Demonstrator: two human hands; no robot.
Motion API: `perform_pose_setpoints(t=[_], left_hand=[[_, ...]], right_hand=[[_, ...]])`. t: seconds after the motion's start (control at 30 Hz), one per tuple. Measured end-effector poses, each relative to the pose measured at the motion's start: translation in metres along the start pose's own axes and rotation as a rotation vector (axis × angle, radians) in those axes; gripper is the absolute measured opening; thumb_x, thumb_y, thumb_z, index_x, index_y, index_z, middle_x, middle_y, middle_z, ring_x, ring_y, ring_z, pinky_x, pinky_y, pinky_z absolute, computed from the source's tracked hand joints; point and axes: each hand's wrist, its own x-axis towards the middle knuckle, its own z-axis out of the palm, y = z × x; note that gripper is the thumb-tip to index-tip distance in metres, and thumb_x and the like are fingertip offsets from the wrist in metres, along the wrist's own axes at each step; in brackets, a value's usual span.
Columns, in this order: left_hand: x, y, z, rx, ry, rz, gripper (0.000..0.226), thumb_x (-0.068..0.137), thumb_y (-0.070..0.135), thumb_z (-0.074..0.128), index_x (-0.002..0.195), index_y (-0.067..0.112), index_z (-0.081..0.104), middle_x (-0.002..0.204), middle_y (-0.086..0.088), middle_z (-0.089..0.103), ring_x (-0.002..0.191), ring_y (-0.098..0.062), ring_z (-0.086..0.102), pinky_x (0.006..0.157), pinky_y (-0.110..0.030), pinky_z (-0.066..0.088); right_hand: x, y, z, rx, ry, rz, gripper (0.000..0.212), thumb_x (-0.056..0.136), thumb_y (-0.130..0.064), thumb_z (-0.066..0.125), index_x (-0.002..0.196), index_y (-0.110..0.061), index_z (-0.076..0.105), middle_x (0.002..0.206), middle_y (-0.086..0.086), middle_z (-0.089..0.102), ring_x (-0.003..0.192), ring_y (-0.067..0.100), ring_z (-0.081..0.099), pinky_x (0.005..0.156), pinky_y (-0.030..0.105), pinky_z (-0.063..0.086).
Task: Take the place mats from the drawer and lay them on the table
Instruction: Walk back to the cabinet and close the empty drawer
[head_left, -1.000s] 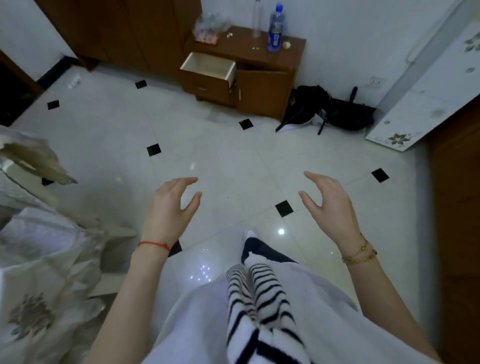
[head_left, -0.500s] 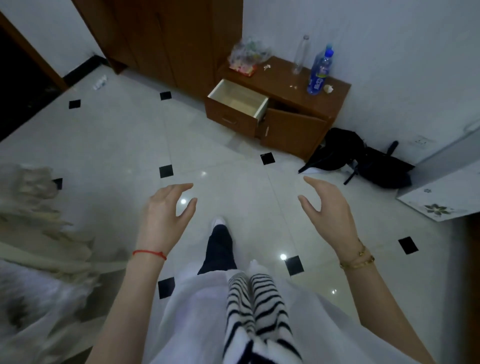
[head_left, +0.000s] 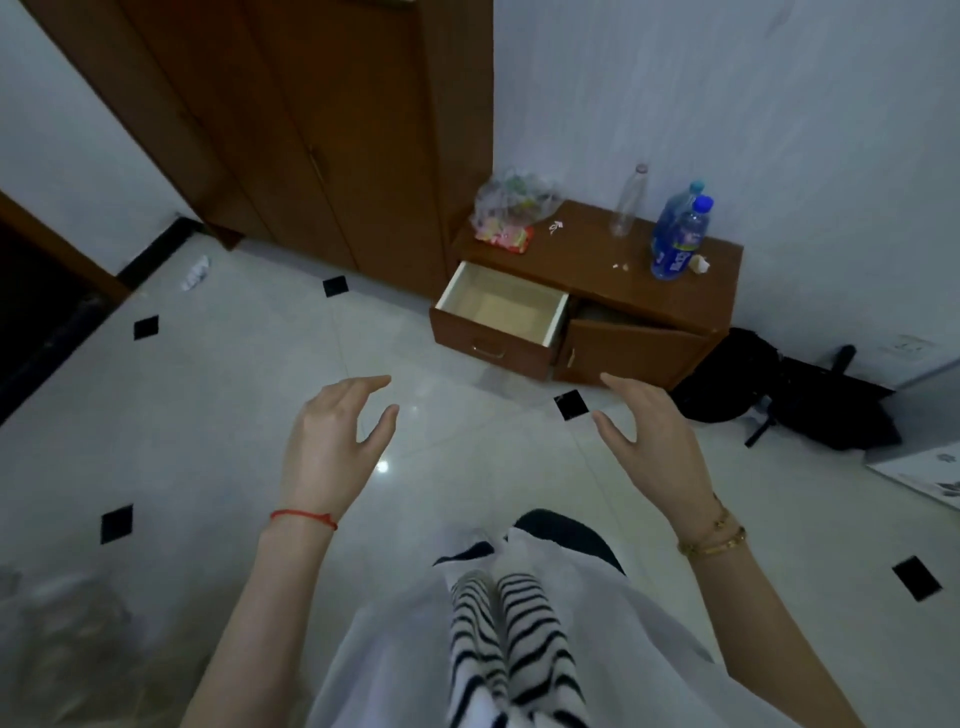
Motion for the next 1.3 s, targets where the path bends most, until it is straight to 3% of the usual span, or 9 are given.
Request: perform_pose_setpoints(t=[0.2, 0.5, 0.73, 0.9, 1.0, 1.17, 1.3], left_hand=[[0.102, -0.027, 0.011, -0.021, -0.047, 0.066, 0.036, 0.088, 0.033, 0.056, 0.118, 0.014, 0.065, 0.110, -0.004, 0.069, 0.102, -0.023, 0.063, 0.091, -0.040, 0.052], [0.270, -0.057, 0.077, -0.060, -0.074, 0.181, 0.033, 0.088, 0.025, 0.061, 0.117, 0.012, 0.066, 0.109, -0.004, 0.070, 0.099, -0.021, 0.065, 0.088, -0.039, 0.053], [0.391, -0.072, 0.131, -0.078, -0.141, 0.267, 0.038, 0.091, 0.035, 0.050, 0.117, 0.011, 0.065, 0.108, -0.005, 0.070, 0.098, -0.022, 0.064, 0.088, -0.040, 0.053], [0.425, -0.113, 0.205, -0.094, -0.192, 0.336, 0.031, 0.090, 0.026, 0.057, 0.116, 0.011, 0.065, 0.106, -0.005, 0.070, 0.096, -0.022, 0.064, 0.085, -0.042, 0.054], [0.429, -0.155, 0.265, -0.098, -0.232, 0.351, 0.033, 0.090, 0.028, 0.056, 0.117, 0.012, 0.064, 0.109, -0.004, 0.069, 0.098, -0.021, 0.064, 0.086, -0.042, 0.054], [0.413, -0.227, 0.367, -0.099, -0.247, 0.350, 0.031, 0.087, 0.024, 0.068, 0.117, 0.014, 0.065, 0.109, -0.002, 0.069, 0.099, -0.018, 0.063, 0.087, -0.041, 0.053], [0.402, -0.276, 0.438, -0.094, -0.205, 0.405, 0.032, 0.087, 0.028, 0.066, 0.115, 0.013, 0.066, 0.108, -0.002, 0.068, 0.100, -0.018, 0.062, 0.090, -0.036, 0.049]], right_hand=[[0.086, -0.007, 0.022, 0.004, -0.002, 0.074, 0.044, 0.091, -0.021, 0.067, 0.133, -0.011, 0.056, 0.125, 0.005, 0.063, 0.118, 0.020, 0.055, 0.100, 0.024, 0.039], [0.225, 0.023, 0.068, 0.024, 0.010, 0.163, 0.047, 0.090, -0.023, 0.068, 0.134, -0.011, 0.056, 0.124, 0.003, 0.063, 0.116, 0.018, 0.056, 0.098, 0.030, 0.047], [0.320, 0.043, 0.094, 0.037, 0.045, 0.277, 0.046, 0.091, -0.023, 0.066, 0.135, -0.014, 0.054, 0.123, 0.002, 0.063, 0.115, 0.018, 0.056, 0.097, 0.029, 0.046], [0.344, 0.078, 0.160, 0.023, 0.073, 0.347, 0.045, 0.091, -0.021, 0.067, 0.134, -0.013, 0.055, 0.123, 0.003, 0.063, 0.116, 0.019, 0.056, 0.097, 0.025, 0.041], [0.346, 0.109, 0.221, 0.024, 0.087, 0.362, 0.044, 0.091, -0.020, 0.066, 0.133, -0.011, 0.055, 0.120, 0.004, 0.064, 0.114, 0.020, 0.056, 0.096, 0.032, 0.048], [0.336, 0.166, 0.328, -0.004, 0.119, 0.379, 0.044, 0.090, -0.018, 0.067, 0.132, -0.012, 0.056, 0.115, 0.005, 0.065, 0.104, 0.020, 0.057, 0.088, 0.028, 0.046], [0.327, 0.213, 0.400, -0.049, 0.145, 0.370, 0.045, 0.090, -0.020, 0.067, 0.132, -0.010, 0.057, 0.119, 0.007, 0.065, 0.110, 0.020, 0.056, 0.095, 0.028, 0.046]])
